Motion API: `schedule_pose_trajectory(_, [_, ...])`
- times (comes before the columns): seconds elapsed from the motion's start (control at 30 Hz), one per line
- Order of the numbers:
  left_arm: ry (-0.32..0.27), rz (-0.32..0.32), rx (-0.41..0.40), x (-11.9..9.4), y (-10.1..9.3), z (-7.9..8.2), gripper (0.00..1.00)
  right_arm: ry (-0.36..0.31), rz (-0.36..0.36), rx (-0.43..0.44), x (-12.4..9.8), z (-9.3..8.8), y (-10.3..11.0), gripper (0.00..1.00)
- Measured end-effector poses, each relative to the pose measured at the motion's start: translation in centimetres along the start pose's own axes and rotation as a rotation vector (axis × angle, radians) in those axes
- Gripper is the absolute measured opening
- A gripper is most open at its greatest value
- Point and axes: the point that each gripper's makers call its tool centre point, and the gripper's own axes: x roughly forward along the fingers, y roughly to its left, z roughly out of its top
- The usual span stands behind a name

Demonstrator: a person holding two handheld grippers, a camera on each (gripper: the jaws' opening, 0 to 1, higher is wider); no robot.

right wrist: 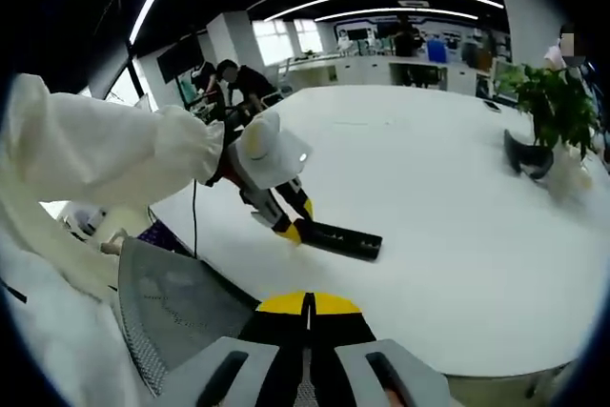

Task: Press the specified remote control buttons in sequence, fully releasing each button before pressing the next.

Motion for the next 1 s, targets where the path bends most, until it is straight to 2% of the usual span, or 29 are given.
schedule_pose_trajectory(0.2, [0.019, 0.000, 0.004, 0.0, -0.9, 0.0, 0.24, -0.008, -0.012, 0.015, -0.1, 0.3, -0.6, 0.00])
schedule_pose_trajectory(0.4, [0.010, -0.001, -0.008, 0.0, -1.9, -0.1, 0.24, -0.004, -0.023, -0.002, 0.3, 0.9, -1.3, 0.00])
schedule_pose_trajectory(0.57, [0.011, -0.001, -0.012, 0.0, -2.6, 0.0, 0.24, 0.017, -0.019, -0.012, 1.3, 1.6, -2.2, 0.00])
schedule_pose_trajectory(0.73, [0.003, 0.000, -0.014, 0.0, -3.5, -0.1, 0.24, 0.025, 0.003, 0.016, 2.4, 2.6, -2.7, 0.00])
schedule_pose_trajectory(0.87, [-0.021, 0.001, -0.032, -0.1, -4.0, -0.1, 0.24, 0.068, 0.004, 0.031, 3.3, 2.7, -3.3, 0.00])
schedule_pose_trajectory(1.0, [-0.038, 0.002, -0.043, -0.1, -4.4, 0.0, 0.24, 0.140, -0.023, -0.003, 4.5, 2.3, -4.6, 0.00])
